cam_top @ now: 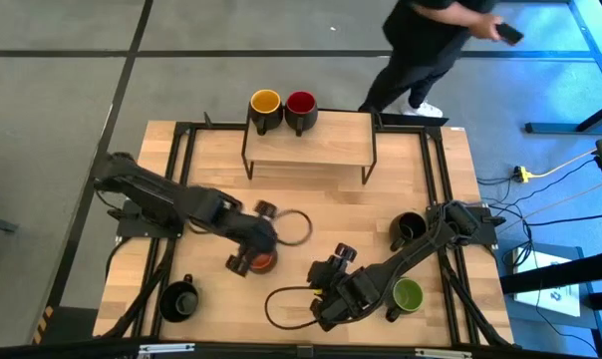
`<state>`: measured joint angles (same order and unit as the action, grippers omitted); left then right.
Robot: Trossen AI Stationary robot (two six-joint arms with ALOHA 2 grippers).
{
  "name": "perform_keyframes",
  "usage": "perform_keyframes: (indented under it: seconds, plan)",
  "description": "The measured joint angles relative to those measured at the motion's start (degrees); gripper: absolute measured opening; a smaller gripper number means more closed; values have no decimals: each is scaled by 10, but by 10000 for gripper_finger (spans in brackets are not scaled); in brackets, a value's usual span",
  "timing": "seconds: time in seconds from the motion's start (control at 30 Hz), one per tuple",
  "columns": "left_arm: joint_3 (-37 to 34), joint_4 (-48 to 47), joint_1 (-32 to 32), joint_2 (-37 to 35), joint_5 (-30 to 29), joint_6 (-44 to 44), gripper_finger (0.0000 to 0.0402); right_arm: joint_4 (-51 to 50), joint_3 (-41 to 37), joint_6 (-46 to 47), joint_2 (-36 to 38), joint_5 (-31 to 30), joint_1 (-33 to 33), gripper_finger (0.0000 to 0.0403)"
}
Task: Place coffee mugs
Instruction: Put the orange mug on the shelf
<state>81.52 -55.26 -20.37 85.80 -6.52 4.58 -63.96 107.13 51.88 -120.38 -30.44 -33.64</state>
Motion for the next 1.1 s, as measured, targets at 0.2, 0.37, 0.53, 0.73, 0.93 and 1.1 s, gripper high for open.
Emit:
perform_keyframes:
  seconds: [0.2, 0.37, 0.53, 0.73, 0.93, 1.1]
  plan:
    - [-107, 14, -65, -143, -96, -241, 100, 55, 0, -201, 0, 25, 54, 191]
    - [-260, 96, -153, -241, -166, -451, 101, 100, 0, -359, 0, 98, 131, 191]
    - [-366, 218, -214, -259, -201, -558, 101, 177, 0, -491, 0, 199, 216, 191]
    - [-438, 290, -234, -243, -204, -627, 101, 224, 0, -579, -17, 301, 282, 191]
    - [-464, 310, -230, -234, -212, -625, 101, 244, -1, -676, -43, 378, 300, 191]
    - [-469, 309, -229, -230, -216, -613, 101, 290, 0, -705, -68, 400, 303, 191]
